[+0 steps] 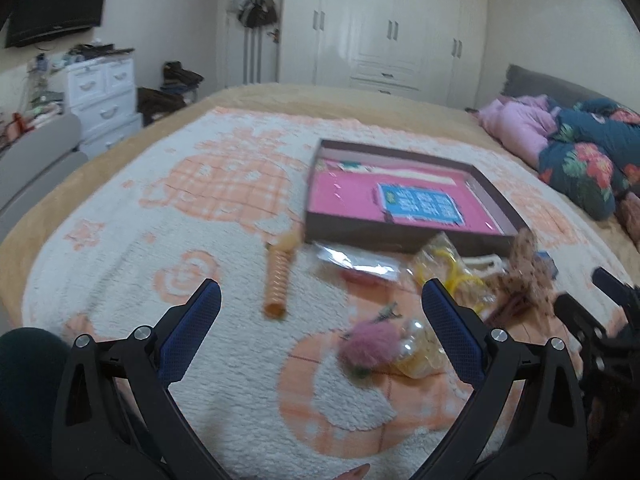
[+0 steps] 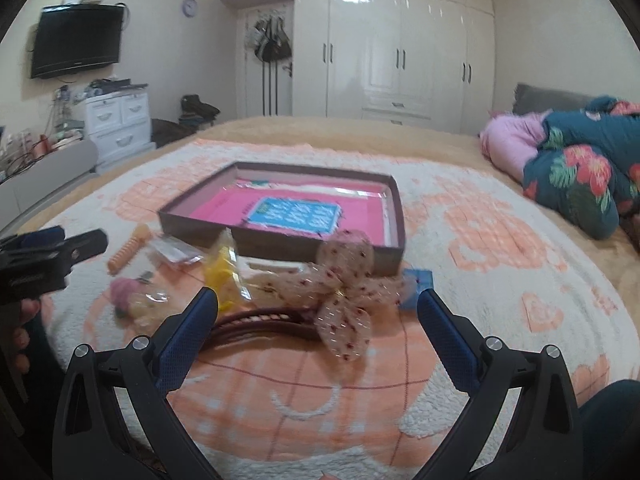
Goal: Organize jewelry
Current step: 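Grasp the pink pom-pom keychain with the left tool while the right tool grasps the sheer bow clip, then carry the pom-pom and bow into the tray box and open both tools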
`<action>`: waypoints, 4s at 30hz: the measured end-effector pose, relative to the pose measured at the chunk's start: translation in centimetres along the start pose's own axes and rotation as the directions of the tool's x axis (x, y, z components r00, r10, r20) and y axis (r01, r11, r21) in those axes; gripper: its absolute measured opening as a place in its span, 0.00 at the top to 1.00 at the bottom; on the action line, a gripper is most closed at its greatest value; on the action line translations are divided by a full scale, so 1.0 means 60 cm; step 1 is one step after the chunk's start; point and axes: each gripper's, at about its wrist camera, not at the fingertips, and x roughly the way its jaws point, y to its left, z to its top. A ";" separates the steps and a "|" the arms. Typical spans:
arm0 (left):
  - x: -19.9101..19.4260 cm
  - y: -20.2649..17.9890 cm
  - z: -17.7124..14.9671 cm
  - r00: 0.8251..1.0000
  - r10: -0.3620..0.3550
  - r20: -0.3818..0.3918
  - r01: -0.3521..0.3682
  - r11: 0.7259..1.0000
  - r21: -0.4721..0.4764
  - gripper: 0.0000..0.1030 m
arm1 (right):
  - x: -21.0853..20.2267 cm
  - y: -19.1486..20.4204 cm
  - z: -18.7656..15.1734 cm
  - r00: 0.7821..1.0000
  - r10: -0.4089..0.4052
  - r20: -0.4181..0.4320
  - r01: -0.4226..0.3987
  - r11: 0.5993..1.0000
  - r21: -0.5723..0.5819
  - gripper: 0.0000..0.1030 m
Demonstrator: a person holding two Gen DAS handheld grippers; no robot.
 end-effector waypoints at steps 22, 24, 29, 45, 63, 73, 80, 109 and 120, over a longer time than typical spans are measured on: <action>0.038 -0.049 -0.025 0.993 -0.063 -0.100 0.076 0.988 0.132 0.14 | 0.069 -0.065 -0.006 0.989 0.038 -0.144 -0.022 0.994 0.111 0.19; 0.046 -0.034 -0.023 0.991 -0.058 -0.122 0.069 0.993 0.091 0.19 | 0.074 -0.067 -0.004 0.988 0.045 -0.148 -0.028 0.993 0.113 0.23; 0.050 0.014 -0.016 0.985 -0.094 -0.143 0.090 0.995 -0.034 0.32 | 0.088 -0.070 -0.004 0.984 0.059 -0.168 -0.038 0.992 0.123 0.32; 0.079 -0.007 -0.028 0.946 -0.230 -0.230 0.228 0.973 -0.032 0.80 | 0.116 -0.075 0.003 0.973 0.120 -0.199 -0.090 0.984 0.150 0.76; 0.063 -0.007 0.062 0.978 -0.195 -0.075 0.196 0.981 -0.001 0.82 | 0.054 -0.122 0.050 0.995 0.084 -0.061 -0.073 0.982 0.176 0.86; 0.130 -0.018 0.140 0.983 -0.179 -0.046 0.179 0.984 -0.002 0.82 | 0.077 -0.168 0.098 0.999 0.037 -0.009 -0.035 0.981 0.191 0.86; 0.200 -0.018 0.175 0.982 -0.171 -0.083 0.169 0.985 -0.029 0.82 | 0.123 -0.184 0.120 0.999 0.035 -0.032 -0.027 0.979 0.201 0.86; 0.275 -0.028 0.160 0.968 -0.180 -0.176 0.183 0.983 -0.002 0.78 | 0.290 -0.124 0.144 0.978 0.086 -0.189 -0.055 0.985 0.164 0.79; 0.225 -0.023 0.166 0.979 -0.187 -0.081 0.186 0.982 -0.020 0.40 | 0.242 -0.141 0.149 0.995 0.068 -0.074 -0.053 0.981 0.186 0.38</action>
